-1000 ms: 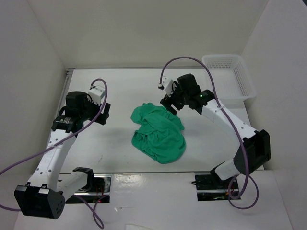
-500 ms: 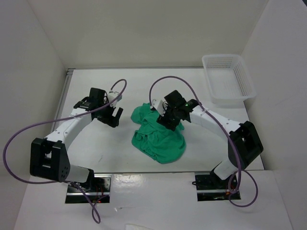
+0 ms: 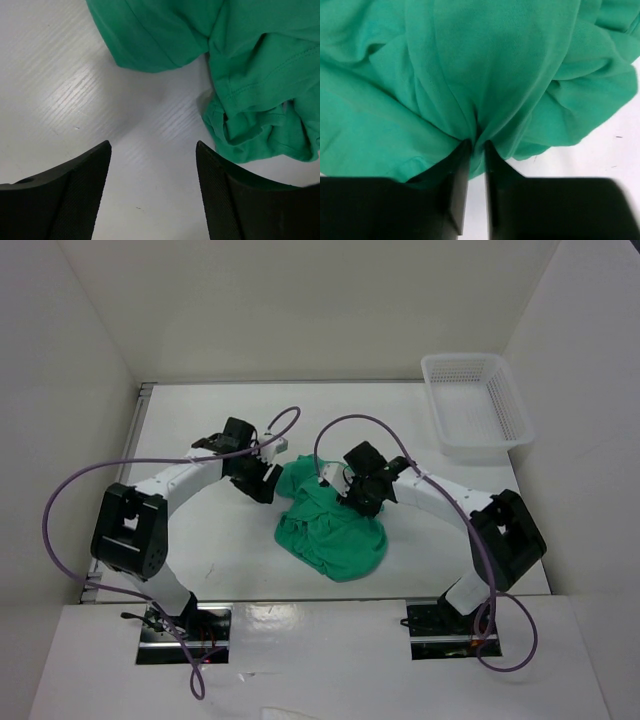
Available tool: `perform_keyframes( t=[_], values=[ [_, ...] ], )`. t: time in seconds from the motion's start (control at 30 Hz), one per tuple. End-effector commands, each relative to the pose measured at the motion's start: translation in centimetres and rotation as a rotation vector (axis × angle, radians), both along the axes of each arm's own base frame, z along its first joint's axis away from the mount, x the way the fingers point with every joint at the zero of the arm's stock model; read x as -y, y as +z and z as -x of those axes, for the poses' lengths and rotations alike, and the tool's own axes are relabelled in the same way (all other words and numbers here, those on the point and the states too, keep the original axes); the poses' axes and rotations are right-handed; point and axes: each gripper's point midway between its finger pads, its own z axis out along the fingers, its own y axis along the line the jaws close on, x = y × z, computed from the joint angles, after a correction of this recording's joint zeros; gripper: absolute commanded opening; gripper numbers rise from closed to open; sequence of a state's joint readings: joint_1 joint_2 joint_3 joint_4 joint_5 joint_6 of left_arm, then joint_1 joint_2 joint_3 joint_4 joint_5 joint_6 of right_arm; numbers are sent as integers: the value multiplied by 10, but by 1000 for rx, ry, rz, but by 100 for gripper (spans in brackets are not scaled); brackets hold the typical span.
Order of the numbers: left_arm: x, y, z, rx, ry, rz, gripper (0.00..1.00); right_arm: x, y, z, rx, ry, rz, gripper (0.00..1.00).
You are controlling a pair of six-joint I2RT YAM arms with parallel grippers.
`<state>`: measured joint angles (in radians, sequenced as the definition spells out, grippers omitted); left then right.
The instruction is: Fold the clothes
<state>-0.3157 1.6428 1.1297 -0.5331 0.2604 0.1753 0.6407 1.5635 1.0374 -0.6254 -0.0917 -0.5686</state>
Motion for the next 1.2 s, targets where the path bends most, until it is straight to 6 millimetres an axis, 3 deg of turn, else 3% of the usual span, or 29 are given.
perform_keyframes(
  t=[0.0, 0.07, 0.17, 0.3, 0.37, 0.4, 0.43, 0.57, 0.6, 0.67, 0.7, 0.73, 0.77, 0.8, 0.83, 0.87, 0.97, 1.1, 1.17],
  values=[
    [4, 19, -6, 4, 10, 76, 73, 5, -13, 0, -19, 5, 42, 22],
    [-2, 33, -3, 12, 23, 111, 72, 2, -19, -4, -34, 5, 53, 9],
    [-19, 55, -3, 58, 67, 121, 72, -7, -21, -10, -50, 15, 65, 0],
    [-38, 87, 5, 155, 112, 110, 72, -32, 7, -28, 17, 33, 37, 0],
    [-50, 91, 10, 183, 147, 92, 74, -53, 46, -48, 108, 30, -22, 0],
    [-52, 102, 14, 224, 151, 93, 75, -60, 60, -56, 138, 21, -52, 0],
    [-57, 106, 14, 249, 164, 90, 75, -76, 99, -69, 220, 17, -116, 0],
    [-70, 122, 19, 344, 210, 104, 79, -101, 214, -94, 456, -42, -373, 0],
    [-73, 127, 20, 367, 219, 113, 79, -97, 245, -88, 510, -56, -439, 0],
    [-75, 126, 22, 373, 223, 125, 79, -97, 274, -83, 553, -77, -526, 0],
    [-75, 122, 24, 361, 224, 133, 79, -85, 296, -81, 614, -122, -558, 0],
    [-76, 122, 24, 364, 217, 129, 79, -77, 286, -81, 611, -158, -558, 0],
    [-76, 122, 24, 364, 217, 129, 79, -59, 289, -89, 643, -214, -563, 0],
    [-74, 118, 23, 349, 212, 133, 79, -42, 311, -94, 724, -269, -613, 0],
    [-74, 118, 23, 349, 211, 133, 79, -28, 301, -98, 717, -338, -629, 0],
    [-74, 115, 23, 339, 212, 131, 79, 3, 306, -111, 749, -415, -640, 0],
    [-71, 114, 20, 329, 192, 140, 79, 44, 330, -115, 789, -479, -735, 0],
    [-63, 108, 24, 297, 140, 166, 79, 42, 328, -113, 793, -459, -714, 0],
    [-53, 102, 31, 258, 98, 179, 79, 41, 314, -121, 775, -474, -673, 0]
  ],
)
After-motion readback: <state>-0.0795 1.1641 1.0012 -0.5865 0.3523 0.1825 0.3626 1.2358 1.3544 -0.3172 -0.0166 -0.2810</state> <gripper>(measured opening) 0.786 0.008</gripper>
